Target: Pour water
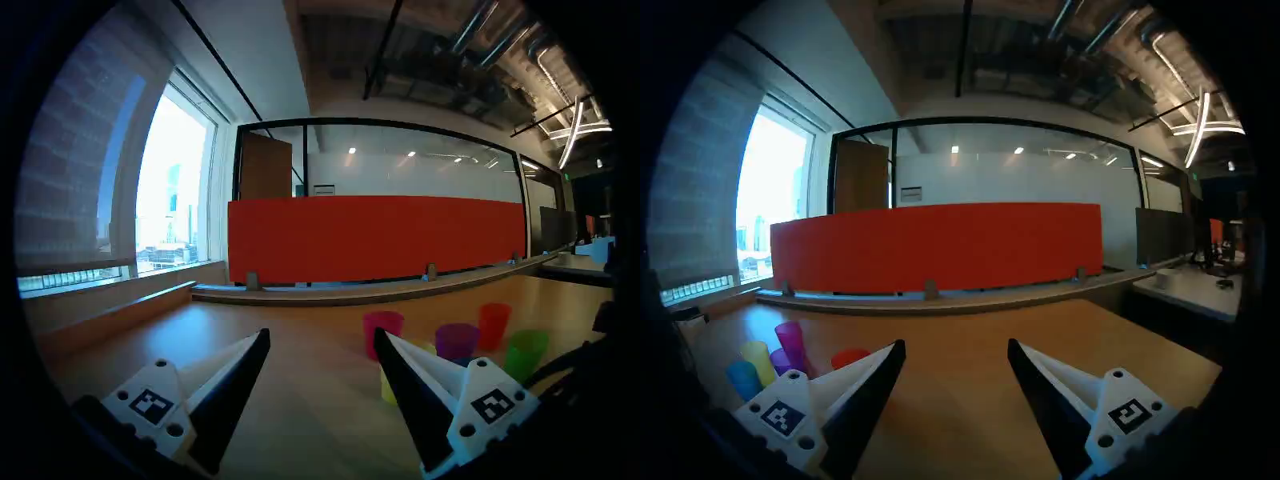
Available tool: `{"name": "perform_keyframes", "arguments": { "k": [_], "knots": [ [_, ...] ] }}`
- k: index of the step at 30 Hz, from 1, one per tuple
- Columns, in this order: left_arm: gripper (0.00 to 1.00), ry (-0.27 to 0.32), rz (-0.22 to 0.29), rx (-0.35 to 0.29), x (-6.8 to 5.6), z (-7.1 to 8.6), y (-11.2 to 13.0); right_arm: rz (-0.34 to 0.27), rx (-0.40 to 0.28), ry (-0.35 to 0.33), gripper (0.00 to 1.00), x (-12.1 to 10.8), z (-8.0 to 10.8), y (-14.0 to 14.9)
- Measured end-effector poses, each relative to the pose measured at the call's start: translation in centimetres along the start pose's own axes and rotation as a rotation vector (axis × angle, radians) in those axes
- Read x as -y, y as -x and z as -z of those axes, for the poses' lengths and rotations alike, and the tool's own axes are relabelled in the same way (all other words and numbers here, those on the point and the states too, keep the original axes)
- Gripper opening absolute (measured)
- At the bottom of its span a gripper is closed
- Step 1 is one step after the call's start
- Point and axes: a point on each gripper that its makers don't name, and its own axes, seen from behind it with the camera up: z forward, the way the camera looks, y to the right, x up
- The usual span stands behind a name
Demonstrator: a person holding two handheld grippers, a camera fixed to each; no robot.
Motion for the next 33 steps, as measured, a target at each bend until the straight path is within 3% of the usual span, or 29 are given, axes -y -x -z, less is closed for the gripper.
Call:
{"name": "perform_keyframes", "arguments": {
  "k": [9, 33],
  "knots": [
    [0.96, -0.011, 0.005, -0.007, 0.3, 1.1, 0.6, 0.002, -0.004, -0.005, 0.99, 0.5, 0.2, -0.2],
    [0.96, -0.013, 0.018, 0.028, 0.6, 0.8, 2.0, -0.020, -0.011, -0.020, 0.99, 0.9, 0.6, -0.9]
  ]
}}
